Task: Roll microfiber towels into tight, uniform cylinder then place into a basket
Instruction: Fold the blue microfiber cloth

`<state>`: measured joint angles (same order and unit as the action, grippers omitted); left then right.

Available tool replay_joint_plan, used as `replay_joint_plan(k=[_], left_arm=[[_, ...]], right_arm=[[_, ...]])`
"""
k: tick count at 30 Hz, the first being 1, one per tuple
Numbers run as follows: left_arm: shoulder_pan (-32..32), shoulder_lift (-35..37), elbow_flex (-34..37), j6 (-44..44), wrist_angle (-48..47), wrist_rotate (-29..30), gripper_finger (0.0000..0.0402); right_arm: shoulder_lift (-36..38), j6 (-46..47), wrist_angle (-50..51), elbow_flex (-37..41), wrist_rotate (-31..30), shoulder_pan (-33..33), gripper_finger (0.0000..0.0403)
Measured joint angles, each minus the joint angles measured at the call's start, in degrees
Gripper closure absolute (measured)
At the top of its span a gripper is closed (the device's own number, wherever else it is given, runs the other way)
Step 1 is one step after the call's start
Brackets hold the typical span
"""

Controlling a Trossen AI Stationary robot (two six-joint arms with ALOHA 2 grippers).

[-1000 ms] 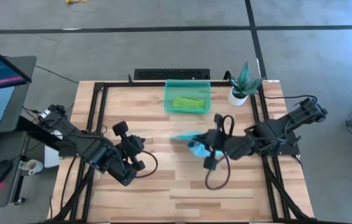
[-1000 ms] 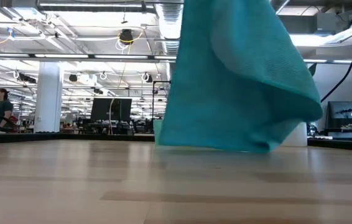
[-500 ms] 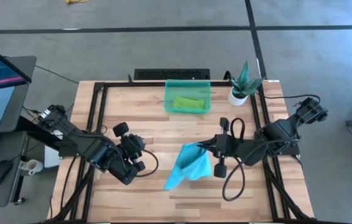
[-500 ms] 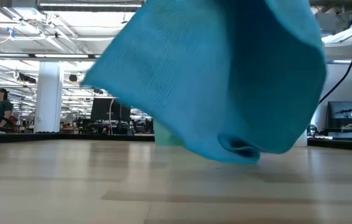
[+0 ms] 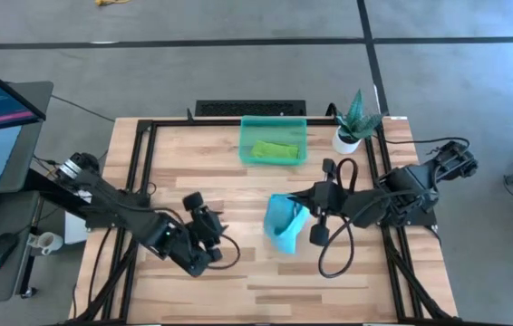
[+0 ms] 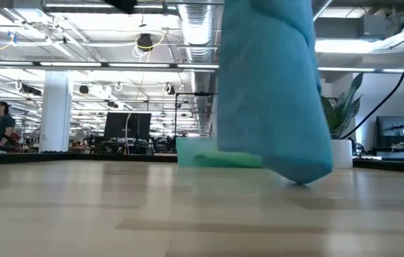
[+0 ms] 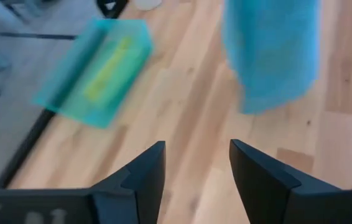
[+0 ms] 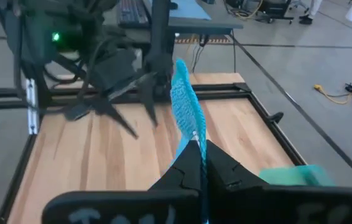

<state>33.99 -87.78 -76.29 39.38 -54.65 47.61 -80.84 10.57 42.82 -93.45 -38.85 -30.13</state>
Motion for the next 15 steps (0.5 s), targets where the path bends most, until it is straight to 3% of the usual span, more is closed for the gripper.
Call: replay_joint_plan(k=[5, 15], left_arm=[[-0.72, -0.03, 10.57, -6.65, 19.77, -4.47, 0.0234], [-5.85, -0.03, 25.48, -20.37, 55.43, -15.75, 0.0235]], right_arm=[[-0.02, 1.33, 2.39, 0.0, 1.69, -0.2, 0.0397], [-0.02, 3.79, 2.22, 0.0, 13.38, -0.22, 0.0393]])
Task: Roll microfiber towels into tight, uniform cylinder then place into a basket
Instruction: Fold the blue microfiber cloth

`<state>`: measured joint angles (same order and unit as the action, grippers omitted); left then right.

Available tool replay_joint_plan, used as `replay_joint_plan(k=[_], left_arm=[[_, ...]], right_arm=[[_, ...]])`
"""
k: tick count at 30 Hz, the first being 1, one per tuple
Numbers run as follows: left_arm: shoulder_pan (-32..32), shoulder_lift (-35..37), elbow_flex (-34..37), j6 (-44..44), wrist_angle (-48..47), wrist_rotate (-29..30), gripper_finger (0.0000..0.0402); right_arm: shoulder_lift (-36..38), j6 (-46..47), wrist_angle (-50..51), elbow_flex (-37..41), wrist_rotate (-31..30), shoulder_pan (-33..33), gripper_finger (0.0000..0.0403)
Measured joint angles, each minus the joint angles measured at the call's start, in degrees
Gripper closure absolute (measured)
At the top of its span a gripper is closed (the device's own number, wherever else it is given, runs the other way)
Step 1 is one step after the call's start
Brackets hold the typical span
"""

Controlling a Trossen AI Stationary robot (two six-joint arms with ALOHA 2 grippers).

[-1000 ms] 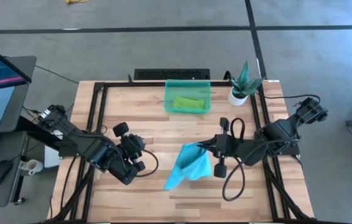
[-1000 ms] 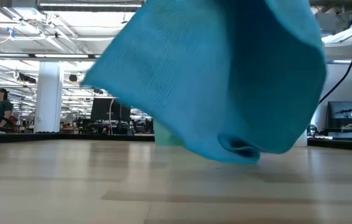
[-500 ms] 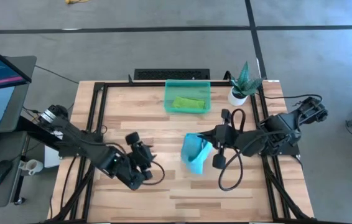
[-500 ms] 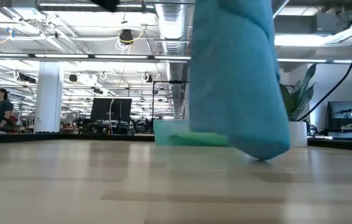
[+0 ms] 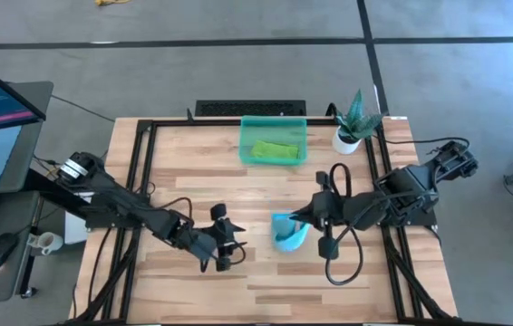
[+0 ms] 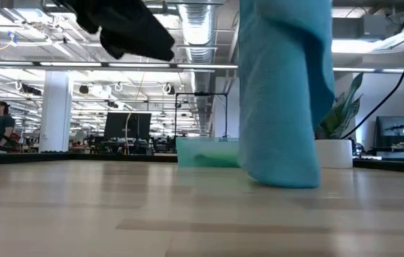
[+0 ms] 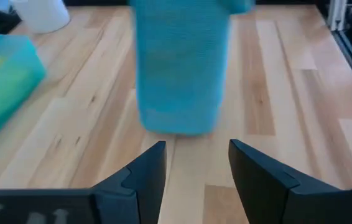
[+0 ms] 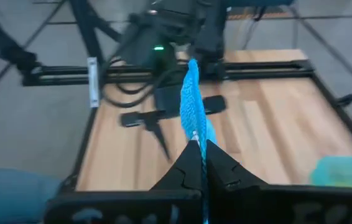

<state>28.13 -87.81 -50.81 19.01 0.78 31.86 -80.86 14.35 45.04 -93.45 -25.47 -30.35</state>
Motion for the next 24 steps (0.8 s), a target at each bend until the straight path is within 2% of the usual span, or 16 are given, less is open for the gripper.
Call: replay_joint_plan(k=[6, 13, 20, 24], left_arm=[[-3.23, -0.44, 2.38, -5.35, 5.74, -3.56, 0.0235], [-5.59, -3.02, 2.13, -10.0, 17.53, -12.15, 0.0235], [-6.28, -5.98, 1.95, -11.5, 23.5, -15.6, 0.0235], [-7.12, -6.9, 1.84, -11.31, 25.66, -13.92, 0.0235]], right_arm=[[0.0, 1.16, -0.21, 0.02, 4.06, -0.39, 0.039], [0.0, 1.18, -0.52, 0.02, 4.43, -0.08, 0.0392], [-0.02, 0.81, -0.62, 0.07, 4.43, 0.64, 0.0388], [-0.02, 0.74, -0.57, 0.07, 4.44, 0.66, 0.0388]])
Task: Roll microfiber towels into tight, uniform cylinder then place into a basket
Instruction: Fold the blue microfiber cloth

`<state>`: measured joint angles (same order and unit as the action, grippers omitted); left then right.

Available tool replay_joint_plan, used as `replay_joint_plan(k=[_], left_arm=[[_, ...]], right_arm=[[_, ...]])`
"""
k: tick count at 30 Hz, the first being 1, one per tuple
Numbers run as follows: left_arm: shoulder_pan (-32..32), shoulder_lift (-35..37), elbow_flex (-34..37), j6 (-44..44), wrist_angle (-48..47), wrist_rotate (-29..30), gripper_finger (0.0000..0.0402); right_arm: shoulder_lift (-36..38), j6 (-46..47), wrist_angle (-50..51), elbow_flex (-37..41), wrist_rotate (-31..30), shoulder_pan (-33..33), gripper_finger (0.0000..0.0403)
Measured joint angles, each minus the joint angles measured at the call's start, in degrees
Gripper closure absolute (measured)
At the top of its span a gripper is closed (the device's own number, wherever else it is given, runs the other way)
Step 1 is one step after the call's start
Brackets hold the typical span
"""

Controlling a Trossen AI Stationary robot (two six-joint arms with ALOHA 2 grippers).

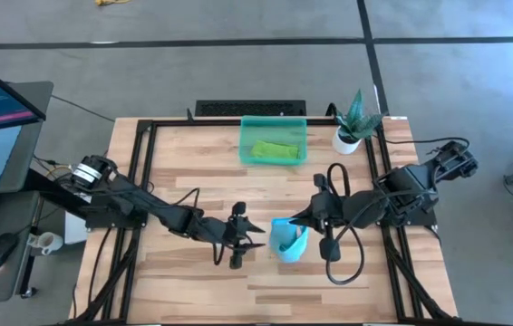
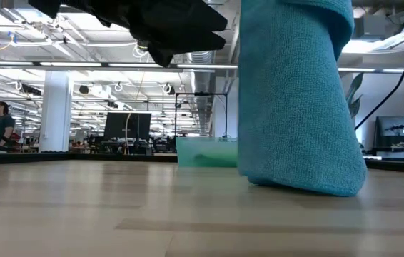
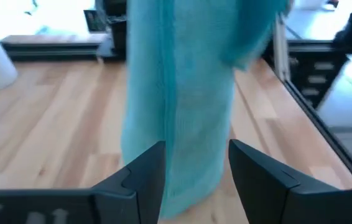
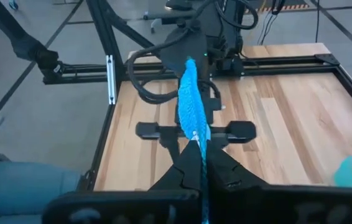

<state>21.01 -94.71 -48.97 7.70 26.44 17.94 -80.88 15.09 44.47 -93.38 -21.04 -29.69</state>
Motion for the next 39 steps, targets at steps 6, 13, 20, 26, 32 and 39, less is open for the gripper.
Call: replay_joint_plan(k=[6, 13, 20, 26, 32, 39], left_arm=[[-2.73, -0.4, 0.09, 0.36, 2.72, -1.79, 0.0235], [-5.84, -1.06, -0.07, -0.29, 5.52, -11.97, 0.0235], [-6.93, -1.06, -0.07, -1.85, 7.07, -15.85, 0.0235], [-6.93, -1.06, -0.07, -1.9, 6.05, -19.73, 0.0235], [-6.94, -1.06, -0.07, -1.92, 5.61, -20.53, 0.0235], [-7.04, -1.06, -0.07, -2.11, 1.25, -20.55, 0.0235]], right_arm=[[0.0, -0.07, 0.02, 0.0, 0.22, 0.0, 0.0394], [0.0, -0.07, 0.04, 0.0, 0.9, 0.0, 0.0389], [0.0, -0.52, 0.02, 0.0, 1.64, 0.0, 0.0392], [0.0, -2.11, -1.94, 0.0, 1.57, 0.54, 0.0388], [0.0, -4.58, -5.45, 0.0, 1.64, 1.4, 0.0394], [-0.01, -6.15, -6.89, -0.34, 1.67, 1.46, 0.039]])
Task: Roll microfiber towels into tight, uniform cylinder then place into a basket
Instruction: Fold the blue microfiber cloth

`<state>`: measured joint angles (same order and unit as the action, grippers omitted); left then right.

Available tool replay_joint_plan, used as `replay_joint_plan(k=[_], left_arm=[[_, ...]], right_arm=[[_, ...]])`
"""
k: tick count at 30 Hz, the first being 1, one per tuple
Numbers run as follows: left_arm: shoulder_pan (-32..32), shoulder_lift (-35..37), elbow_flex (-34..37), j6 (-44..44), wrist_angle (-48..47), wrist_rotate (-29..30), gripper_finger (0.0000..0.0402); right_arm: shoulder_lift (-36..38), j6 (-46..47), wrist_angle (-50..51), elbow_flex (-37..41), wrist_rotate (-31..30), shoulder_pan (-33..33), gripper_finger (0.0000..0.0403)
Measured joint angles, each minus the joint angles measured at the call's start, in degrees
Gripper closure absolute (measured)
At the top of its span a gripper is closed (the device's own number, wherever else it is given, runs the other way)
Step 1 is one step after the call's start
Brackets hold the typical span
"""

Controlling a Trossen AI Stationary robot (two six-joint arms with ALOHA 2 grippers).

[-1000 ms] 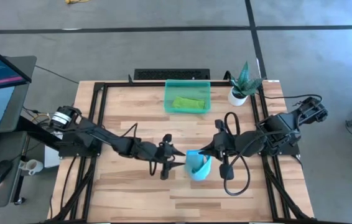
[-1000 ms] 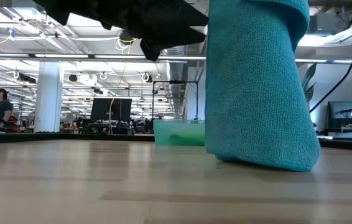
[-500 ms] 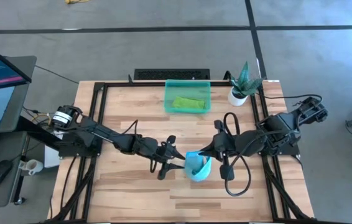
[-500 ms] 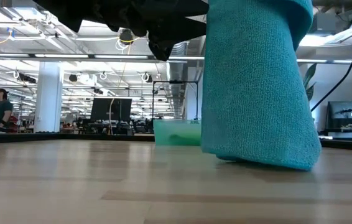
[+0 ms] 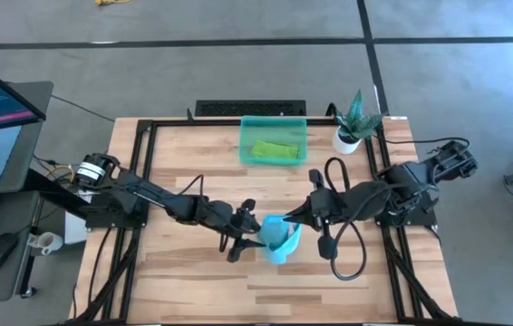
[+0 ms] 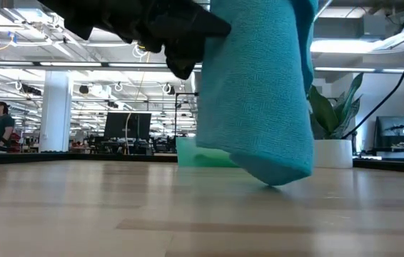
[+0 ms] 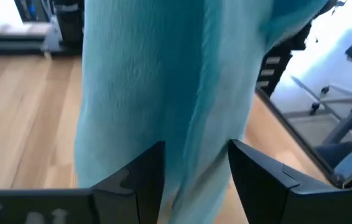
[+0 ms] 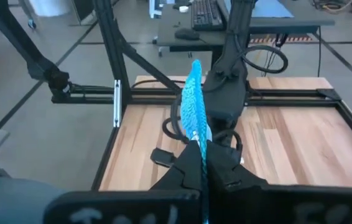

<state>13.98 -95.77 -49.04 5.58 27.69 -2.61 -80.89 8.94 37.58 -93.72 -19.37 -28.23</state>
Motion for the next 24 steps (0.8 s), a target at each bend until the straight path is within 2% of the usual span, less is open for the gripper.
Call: replay_joint_plan(k=[10, 16, 21, 24], left_arm=[[0.59, 0.0, 0.0, 1.09, -8.11, -0.13, 0.0235], [0.68, 0.0, 0.0, 0.0, -5.85, -5.79, 0.0235], [0.68, 0.02, 0.0, -0.31, -4.54, -6.14, 0.0238], [0.68, -0.38, 0.0, -0.42, -3.81, -6.05, 0.0254]], right_arm=[[0.01, -0.49, 2.16, -4.51, -0.02, 0.0, 0.0389], [0.01, -0.49, 2.27, -4.54, -0.16, 0.0, 0.0395], [0.01, -0.5, 2.2, -4.54, -0.19, 0.26, 0.039], [0.01, -1.05, 1.26, -4.54, -0.19, 0.63, 0.039]])
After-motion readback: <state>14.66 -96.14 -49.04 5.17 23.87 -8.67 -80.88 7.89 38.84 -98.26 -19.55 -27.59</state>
